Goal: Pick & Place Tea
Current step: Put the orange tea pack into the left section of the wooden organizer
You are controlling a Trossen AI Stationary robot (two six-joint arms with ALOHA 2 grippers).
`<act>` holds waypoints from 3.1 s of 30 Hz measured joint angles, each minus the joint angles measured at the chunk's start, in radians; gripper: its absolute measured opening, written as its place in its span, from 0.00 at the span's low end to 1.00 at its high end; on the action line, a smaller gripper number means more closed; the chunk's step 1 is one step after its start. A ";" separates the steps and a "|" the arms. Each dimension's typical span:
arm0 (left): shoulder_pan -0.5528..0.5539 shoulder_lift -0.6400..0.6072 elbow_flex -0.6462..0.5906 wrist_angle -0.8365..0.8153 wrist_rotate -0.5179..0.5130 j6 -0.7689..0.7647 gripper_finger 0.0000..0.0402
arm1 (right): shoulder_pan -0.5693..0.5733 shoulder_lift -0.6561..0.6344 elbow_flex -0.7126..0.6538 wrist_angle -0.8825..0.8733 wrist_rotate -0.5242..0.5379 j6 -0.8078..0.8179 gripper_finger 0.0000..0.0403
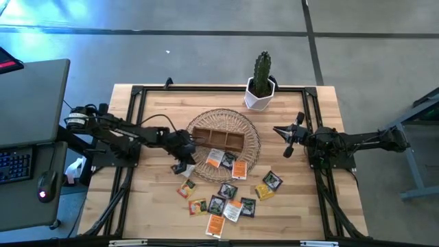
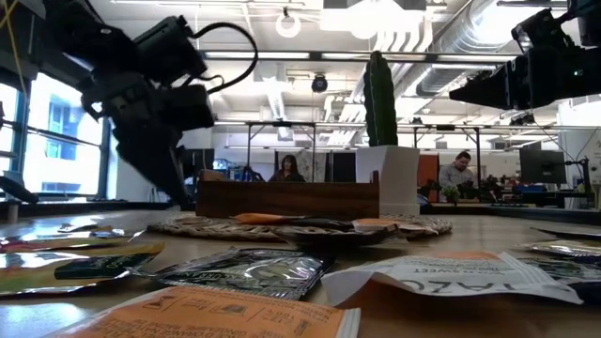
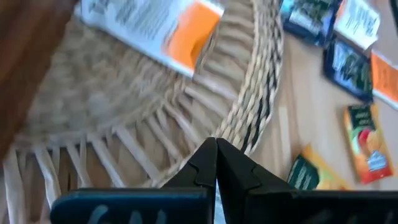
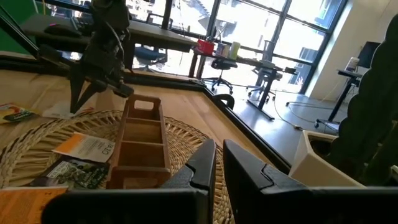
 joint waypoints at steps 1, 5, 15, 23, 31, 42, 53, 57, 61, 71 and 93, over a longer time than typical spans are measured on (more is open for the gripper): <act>0.000 0.000 0.013 -0.016 0.000 0.002 0.00 | 0.000 0.000 0.000 0.000 0.000 0.000 0.07; 0.000 0.000 0.074 -0.133 -0.007 0.018 0.00 | 0.000 0.000 0.000 0.000 0.000 0.000 0.07; 0.000 0.000 0.239 -0.415 -0.026 0.172 0.16 | 0.000 0.000 0.000 0.000 0.000 0.000 0.07; -0.009 0.036 0.297 -0.614 -0.017 0.302 0.47 | 0.000 0.000 0.000 0.000 0.000 0.000 0.07; -0.112 0.155 0.298 -0.596 -0.147 0.395 0.55 | 0.000 0.000 0.000 -0.002 -0.001 0.000 0.07; -0.140 0.193 0.300 -0.545 -0.313 0.356 0.25 | 0.000 0.000 0.000 -0.003 -0.001 0.000 0.07; -0.137 0.199 0.343 -0.580 -0.308 0.215 0.05 | 0.000 0.000 0.000 -0.003 -0.001 0.000 0.07; -0.137 0.178 0.426 -0.593 -0.360 0.138 0.01 | 0.000 0.000 0.000 -0.003 -0.001 0.000 0.07; -0.137 0.161 0.513 -0.646 -0.500 0.107 0.02 | 0.000 0.000 0.000 -0.003 -0.004 0.000 0.07; -0.136 0.097 0.604 -0.640 -0.968 0.051 0.02 | 0.000 0.001 0.000 0.010 -0.004 0.028 0.07; 0.092 -0.516 0.119 -0.246 -0.896 -0.024 0.02 | 0.000 0.000 0.000 0.204 0.006 -0.104 0.07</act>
